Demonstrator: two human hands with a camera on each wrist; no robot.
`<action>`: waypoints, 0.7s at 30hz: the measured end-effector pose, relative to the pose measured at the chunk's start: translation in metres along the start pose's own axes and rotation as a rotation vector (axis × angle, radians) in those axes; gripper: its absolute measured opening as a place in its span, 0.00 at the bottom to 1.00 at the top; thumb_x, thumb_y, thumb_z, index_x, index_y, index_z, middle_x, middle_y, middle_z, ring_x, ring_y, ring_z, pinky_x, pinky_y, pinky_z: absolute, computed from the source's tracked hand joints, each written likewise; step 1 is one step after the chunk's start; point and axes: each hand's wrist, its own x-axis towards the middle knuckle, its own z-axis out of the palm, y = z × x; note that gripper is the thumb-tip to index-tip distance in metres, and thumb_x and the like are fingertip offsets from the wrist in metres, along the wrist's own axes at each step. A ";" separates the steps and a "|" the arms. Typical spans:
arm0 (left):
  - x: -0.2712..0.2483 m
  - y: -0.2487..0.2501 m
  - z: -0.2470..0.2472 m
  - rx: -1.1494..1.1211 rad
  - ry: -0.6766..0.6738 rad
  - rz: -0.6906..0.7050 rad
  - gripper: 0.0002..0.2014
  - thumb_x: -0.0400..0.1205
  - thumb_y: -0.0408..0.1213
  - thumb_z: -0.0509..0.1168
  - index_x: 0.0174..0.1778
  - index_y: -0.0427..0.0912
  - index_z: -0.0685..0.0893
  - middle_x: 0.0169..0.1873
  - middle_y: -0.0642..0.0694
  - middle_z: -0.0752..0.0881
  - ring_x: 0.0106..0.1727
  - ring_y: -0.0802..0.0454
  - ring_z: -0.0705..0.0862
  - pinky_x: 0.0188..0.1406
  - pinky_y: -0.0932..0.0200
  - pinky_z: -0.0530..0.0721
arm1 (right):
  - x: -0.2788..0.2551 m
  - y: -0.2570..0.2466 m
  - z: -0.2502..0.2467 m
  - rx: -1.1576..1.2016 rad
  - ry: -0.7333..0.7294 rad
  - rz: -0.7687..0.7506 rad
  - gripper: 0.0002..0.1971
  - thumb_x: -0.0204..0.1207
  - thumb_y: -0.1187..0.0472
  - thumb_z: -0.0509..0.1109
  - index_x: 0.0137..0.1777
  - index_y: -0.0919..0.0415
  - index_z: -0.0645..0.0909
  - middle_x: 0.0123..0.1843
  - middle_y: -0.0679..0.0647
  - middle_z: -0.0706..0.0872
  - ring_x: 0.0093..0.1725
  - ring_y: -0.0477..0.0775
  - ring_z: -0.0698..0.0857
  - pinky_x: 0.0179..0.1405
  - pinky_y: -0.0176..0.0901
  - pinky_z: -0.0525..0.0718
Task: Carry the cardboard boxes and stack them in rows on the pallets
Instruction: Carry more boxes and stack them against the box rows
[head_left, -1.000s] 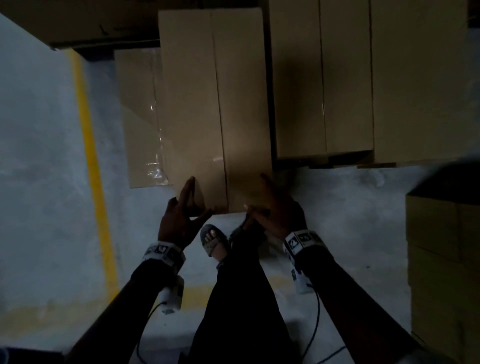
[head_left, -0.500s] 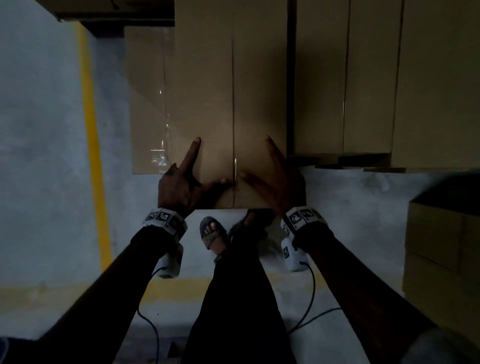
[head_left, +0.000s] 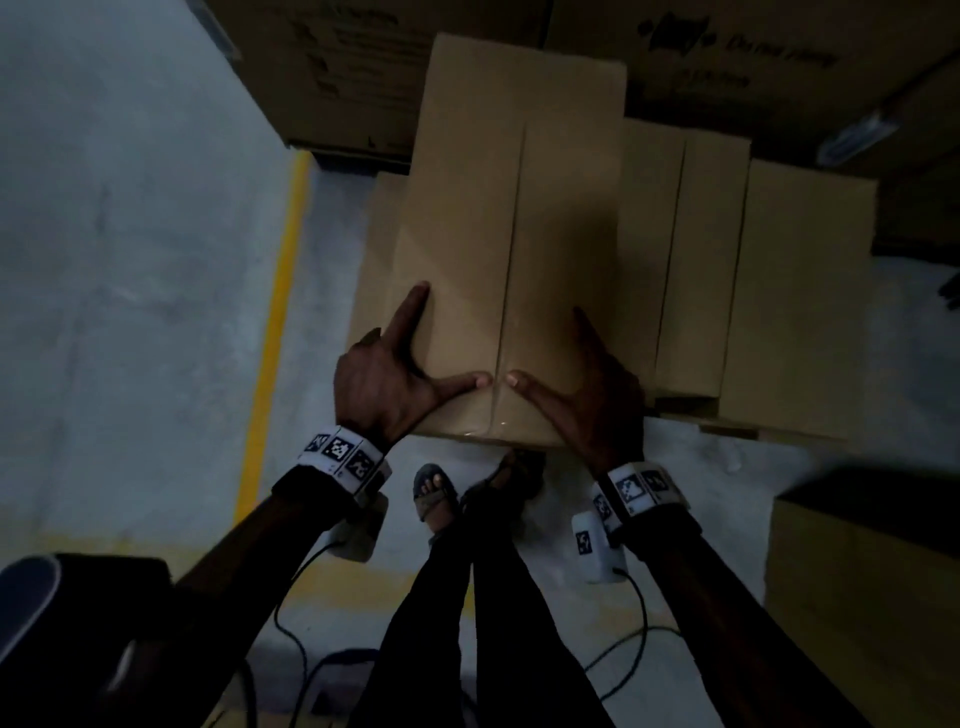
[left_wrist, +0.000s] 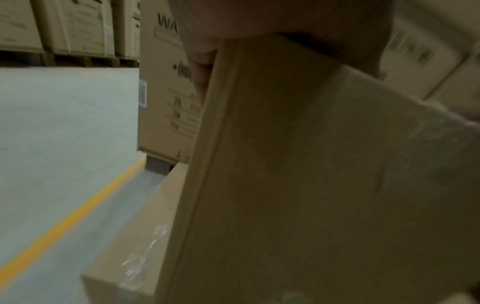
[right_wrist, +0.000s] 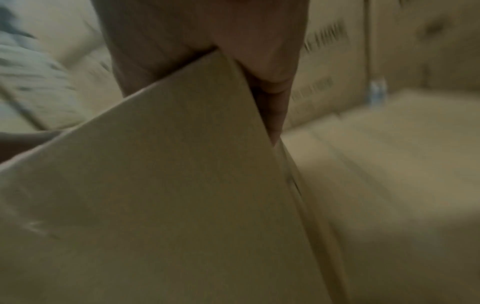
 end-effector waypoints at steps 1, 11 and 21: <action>-0.007 0.010 -0.015 -0.027 0.018 -0.008 0.62 0.56 0.91 0.60 0.87 0.71 0.53 0.54 0.38 0.90 0.53 0.38 0.90 0.49 0.49 0.89 | -0.003 -0.011 -0.016 -0.050 -0.006 -0.014 0.56 0.65 0.21 0.73 0.89 0.33 0.49 0.86 0.52 0.71 0.80 0.63 0.74 0.79 0.57 0.73; -0.072 0.089 -0.159 -0.223 0.338 -0.043 0.60 0.58 0.88 0.66 0.87 0.67 0.58 0.62 0.46 0.88 0.61 0.45 0.88 0.59 0.51 0.87 | -0.051 -0.116 -0.149 -0.167 0.163 -0.328 0.55 0.64 0.16 0.66 0.89 0.30 0.49 0.71 0.60 0.84 0.66 0.65 0.85 0.66 0.55 0.83; -0.131 0.137 -0.216 -0.301 0.596 -0.203 0.59 0.61 0.84 0.70 0.87 0.67 0.57 0.63 0.45 0.89 0.63 0.43 0.88 0.61 0.51 0.83 | -0.066 -0.182 -0.234 -0.197 0.108 -0.615 0.55 0.59 0.14 0.68 0.85 0.21 0.48 0.70 0.59 0.85 0.71 0.64 0.81 0.71 0.56 0.79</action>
